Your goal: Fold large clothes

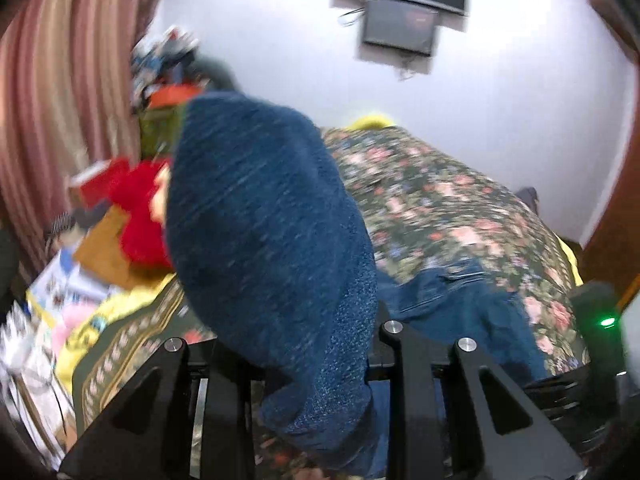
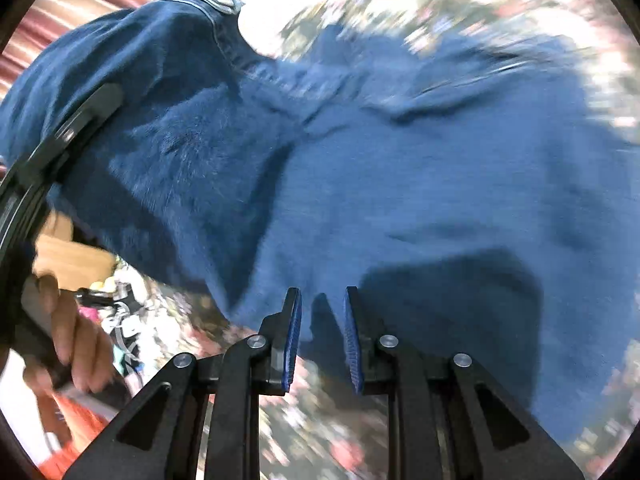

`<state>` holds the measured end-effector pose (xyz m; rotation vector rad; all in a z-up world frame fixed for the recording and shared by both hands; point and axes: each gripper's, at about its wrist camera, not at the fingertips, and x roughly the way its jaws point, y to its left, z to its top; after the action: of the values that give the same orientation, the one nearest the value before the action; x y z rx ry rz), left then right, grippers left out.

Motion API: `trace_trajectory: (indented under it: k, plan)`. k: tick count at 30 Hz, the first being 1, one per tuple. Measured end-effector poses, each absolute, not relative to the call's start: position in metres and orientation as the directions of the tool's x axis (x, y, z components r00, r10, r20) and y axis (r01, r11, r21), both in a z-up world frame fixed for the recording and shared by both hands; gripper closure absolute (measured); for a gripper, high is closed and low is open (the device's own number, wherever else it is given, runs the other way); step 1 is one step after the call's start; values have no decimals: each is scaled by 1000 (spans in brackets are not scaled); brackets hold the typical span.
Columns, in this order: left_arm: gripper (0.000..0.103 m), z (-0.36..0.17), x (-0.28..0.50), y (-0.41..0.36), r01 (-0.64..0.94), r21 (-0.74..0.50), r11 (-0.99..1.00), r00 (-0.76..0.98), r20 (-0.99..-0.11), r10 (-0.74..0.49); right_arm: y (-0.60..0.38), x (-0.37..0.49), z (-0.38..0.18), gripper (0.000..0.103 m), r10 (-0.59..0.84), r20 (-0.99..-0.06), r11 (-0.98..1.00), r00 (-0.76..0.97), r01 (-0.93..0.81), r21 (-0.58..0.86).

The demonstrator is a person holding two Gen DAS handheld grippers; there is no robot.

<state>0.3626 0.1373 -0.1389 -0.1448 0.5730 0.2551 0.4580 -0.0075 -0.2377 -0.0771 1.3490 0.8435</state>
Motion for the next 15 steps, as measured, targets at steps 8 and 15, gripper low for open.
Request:
trace_trajectory:
  k: [8,15]
  plan:
    - [78,-123,385,14,1,64,998,859,-511,31,-154,445,-185,86,401,-880,850,256,-462,253]
    - [78,-184,409,-45,205,32,978,682,-722,-119,-229,421,-171,86,332,-882,908,334,-367,203]
